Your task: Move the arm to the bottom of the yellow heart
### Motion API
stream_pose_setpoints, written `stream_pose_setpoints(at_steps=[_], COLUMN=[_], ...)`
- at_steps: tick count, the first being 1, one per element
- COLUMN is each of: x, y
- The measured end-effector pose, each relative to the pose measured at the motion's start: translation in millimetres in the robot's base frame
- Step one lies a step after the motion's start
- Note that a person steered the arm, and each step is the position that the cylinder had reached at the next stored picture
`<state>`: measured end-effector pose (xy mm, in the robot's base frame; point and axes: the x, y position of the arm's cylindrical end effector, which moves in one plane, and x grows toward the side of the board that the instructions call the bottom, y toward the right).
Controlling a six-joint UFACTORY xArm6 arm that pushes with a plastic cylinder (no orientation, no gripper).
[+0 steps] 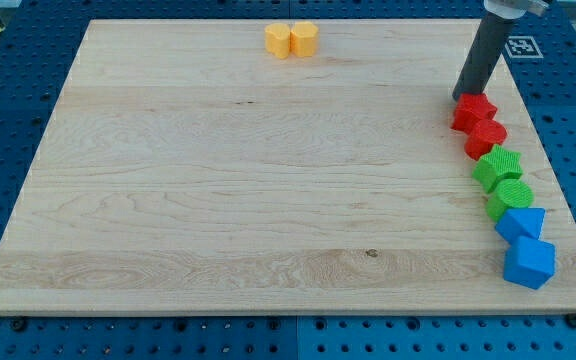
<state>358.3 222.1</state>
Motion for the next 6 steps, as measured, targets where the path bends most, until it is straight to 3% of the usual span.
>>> stream_pose_setpoints(at_steps=[2,5,6], x=[-5,-29,-26], y=[-16,-94,-152])
